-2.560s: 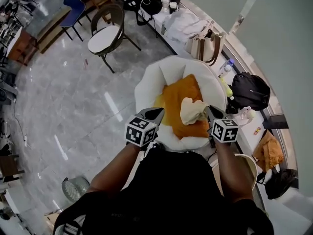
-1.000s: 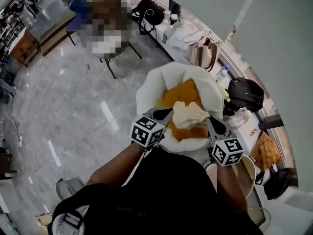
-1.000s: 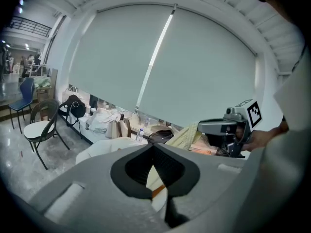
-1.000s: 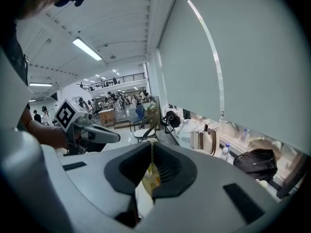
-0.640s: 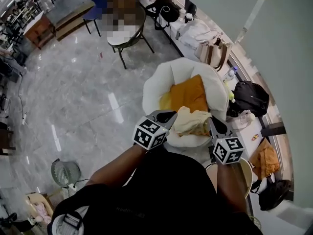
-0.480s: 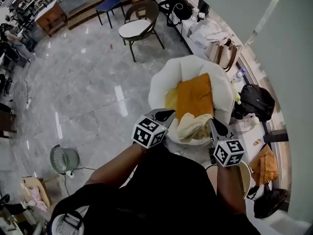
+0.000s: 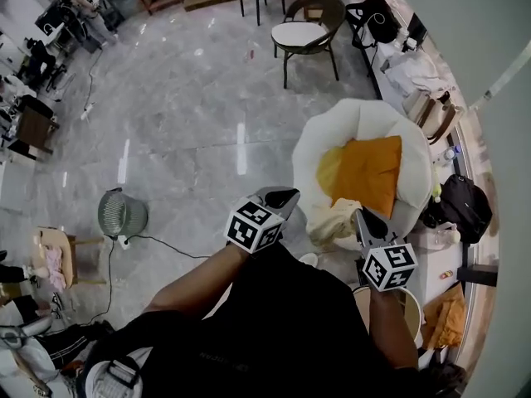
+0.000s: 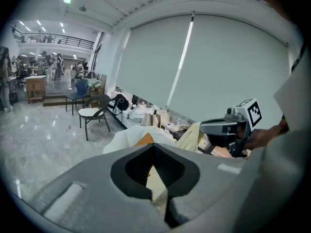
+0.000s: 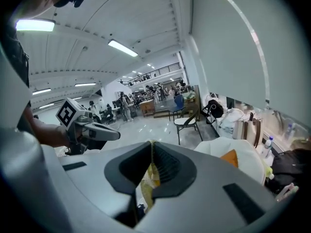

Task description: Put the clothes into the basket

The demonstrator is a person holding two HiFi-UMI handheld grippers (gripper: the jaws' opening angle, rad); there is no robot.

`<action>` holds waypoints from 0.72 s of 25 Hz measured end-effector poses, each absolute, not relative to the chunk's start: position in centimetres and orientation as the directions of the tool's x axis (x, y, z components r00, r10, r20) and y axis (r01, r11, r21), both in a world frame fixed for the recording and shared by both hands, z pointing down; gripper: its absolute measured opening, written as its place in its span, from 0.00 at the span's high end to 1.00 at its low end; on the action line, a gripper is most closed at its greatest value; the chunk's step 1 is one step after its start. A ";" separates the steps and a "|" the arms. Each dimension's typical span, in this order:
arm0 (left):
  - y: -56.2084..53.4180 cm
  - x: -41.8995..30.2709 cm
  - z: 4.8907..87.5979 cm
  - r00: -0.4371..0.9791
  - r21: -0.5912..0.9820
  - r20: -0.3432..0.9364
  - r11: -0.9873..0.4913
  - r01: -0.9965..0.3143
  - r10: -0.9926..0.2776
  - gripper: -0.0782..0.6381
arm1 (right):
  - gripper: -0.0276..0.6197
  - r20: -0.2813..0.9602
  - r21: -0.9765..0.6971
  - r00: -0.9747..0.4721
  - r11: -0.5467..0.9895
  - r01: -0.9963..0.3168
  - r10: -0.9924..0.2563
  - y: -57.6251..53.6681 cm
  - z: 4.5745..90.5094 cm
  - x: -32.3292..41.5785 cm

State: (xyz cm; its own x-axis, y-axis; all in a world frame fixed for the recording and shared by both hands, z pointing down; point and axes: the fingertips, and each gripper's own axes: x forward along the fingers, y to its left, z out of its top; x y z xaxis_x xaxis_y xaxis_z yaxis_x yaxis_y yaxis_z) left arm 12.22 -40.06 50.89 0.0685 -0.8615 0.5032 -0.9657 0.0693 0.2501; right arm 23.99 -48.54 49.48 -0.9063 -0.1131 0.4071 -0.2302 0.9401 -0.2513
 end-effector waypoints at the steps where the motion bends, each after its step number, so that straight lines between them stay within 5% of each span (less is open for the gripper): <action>1: -39.6 11.8 50.6 0.052 0.251 0.494 0.086 -0.964 -0.868 0.89 | 0.91 0.401 -0.243 -0.911 0.948 -0.208 -0.097 -47.9 49.1 23.4; 9: -34.9 8.4 48.2 -0.035 0.231 0.454 0.155 -0.961 -0.890 0.89 | 0.91 0.391 -0.209 -0.920 0.976 -0.068 0.020 -43.6 47.7 16.9; 18: -19.7 -1.4 49.4 -0.227 0.264 0.501 0.397 -0.879 -0.835 0.89 | 0.91 0.391 -0.247 -0.912 0.969 0.029 0.127 -34.7 47.6 6.5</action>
